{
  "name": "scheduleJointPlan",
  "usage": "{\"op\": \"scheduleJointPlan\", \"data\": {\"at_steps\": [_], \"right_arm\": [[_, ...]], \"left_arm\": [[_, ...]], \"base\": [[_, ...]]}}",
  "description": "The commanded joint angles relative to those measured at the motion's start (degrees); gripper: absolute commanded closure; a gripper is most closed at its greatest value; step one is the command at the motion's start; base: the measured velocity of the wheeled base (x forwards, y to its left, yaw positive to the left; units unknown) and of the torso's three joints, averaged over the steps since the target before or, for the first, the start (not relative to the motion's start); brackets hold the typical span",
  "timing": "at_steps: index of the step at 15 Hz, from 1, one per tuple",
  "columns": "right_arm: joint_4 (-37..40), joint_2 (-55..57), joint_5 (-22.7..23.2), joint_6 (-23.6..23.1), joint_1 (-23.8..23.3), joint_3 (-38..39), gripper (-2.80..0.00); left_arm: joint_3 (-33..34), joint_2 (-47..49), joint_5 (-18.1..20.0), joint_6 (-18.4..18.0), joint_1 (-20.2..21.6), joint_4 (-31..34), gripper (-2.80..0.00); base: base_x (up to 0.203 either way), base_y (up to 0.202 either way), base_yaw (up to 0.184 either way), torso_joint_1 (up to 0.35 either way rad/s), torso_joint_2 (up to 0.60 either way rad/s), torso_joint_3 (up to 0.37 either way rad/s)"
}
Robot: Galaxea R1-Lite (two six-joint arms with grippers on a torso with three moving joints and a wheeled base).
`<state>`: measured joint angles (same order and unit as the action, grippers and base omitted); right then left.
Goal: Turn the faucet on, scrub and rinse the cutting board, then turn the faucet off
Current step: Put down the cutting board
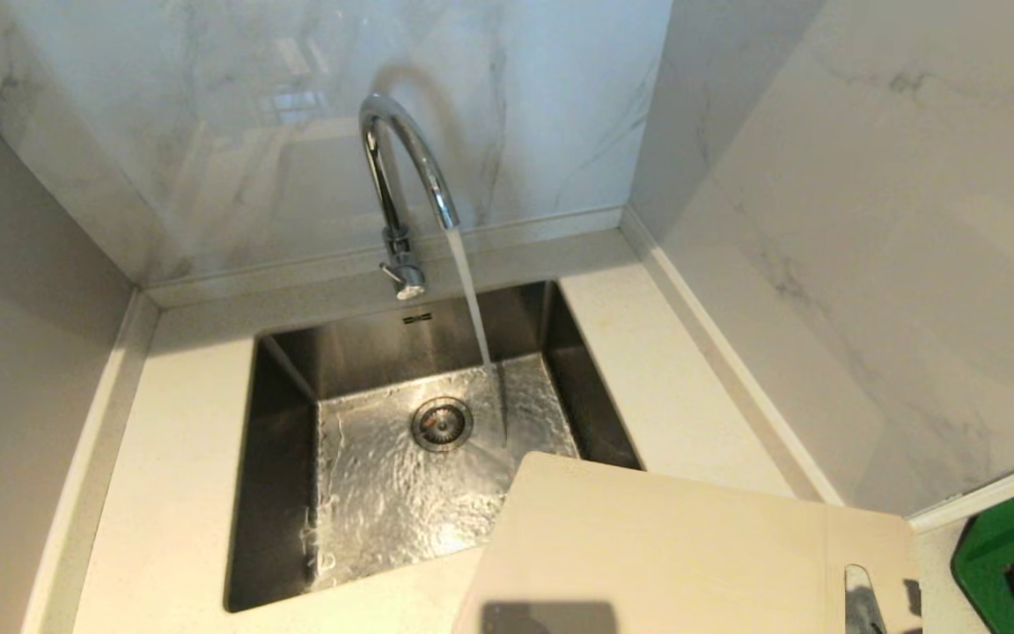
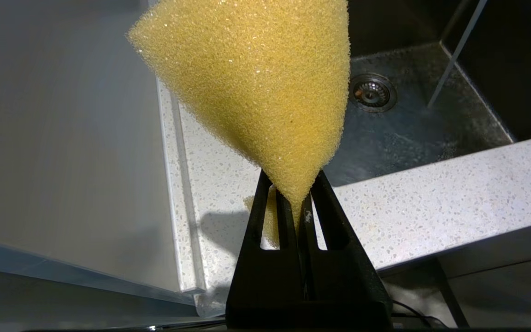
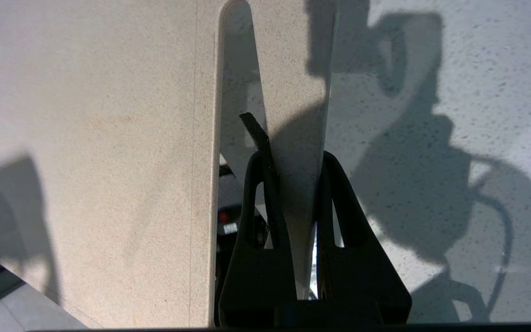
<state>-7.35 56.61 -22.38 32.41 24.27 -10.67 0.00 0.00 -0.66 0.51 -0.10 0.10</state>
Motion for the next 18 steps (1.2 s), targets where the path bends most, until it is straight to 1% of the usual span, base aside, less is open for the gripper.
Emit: {"op": "scheduleJointPlan", "data": {"at_steps": [1,4,6,8,11,14,18], "right_arm": [[-2.93,9.51,0.51,0.14,0.05,-0.67,0.00],[-11.78,20.51,1.03,0.30,0.02,-0.53,0.00],[-17.59,25.84,1.16,0.52,-0.02,0.49,0.00],[-20.83,28.58,1.20,1.29,-0.24,2.30,0.00],[-21.17,28.95,1.20,3.09,-0.53,2.32,0.00],[-22.19,30.80,2.03,2.92,-2.91,1.71,0.00],[-32.17,38.05,2.58,1.68,-6.31,2.38,0.00]], "left_arm": [[0.09,0.09,-0.04,0.02,0.01,-0.01,0.00],[0.09,0.09,-0.04,0.02,0.01,-0.01,0.00],[0.09,0.09,-0.04,0.02,0.01,-0.01,0.00],[0.09,0.09,-0.04,0.02,0.01,-0.01,0.00],[0.09,0.09,-0.04,0.02,0.01,-0.01,0.00],[0.09,0.09,-0.04,0.02,0.01,-0.01,0.00],[0.09,0.09,-0.04,0.02,0.01,-0.01,0.00]], "base": [[0.000,0.000,0.000,0.000,0.00,0.000],[0.000,0.000,0.000,0.000,0.00,0.000],[0.000,0.000,0.000,0.000,0.00,0.000],[0.000,0.000,0.000,0.000,0.00,0.000],[0.000,0.000,0.000,0.000,0.00,0.000],[0.000,0.000,0.000,0.000,0.00,0.000],[0.000,0.000,0.000,0.000,0.00,0.000]]}}
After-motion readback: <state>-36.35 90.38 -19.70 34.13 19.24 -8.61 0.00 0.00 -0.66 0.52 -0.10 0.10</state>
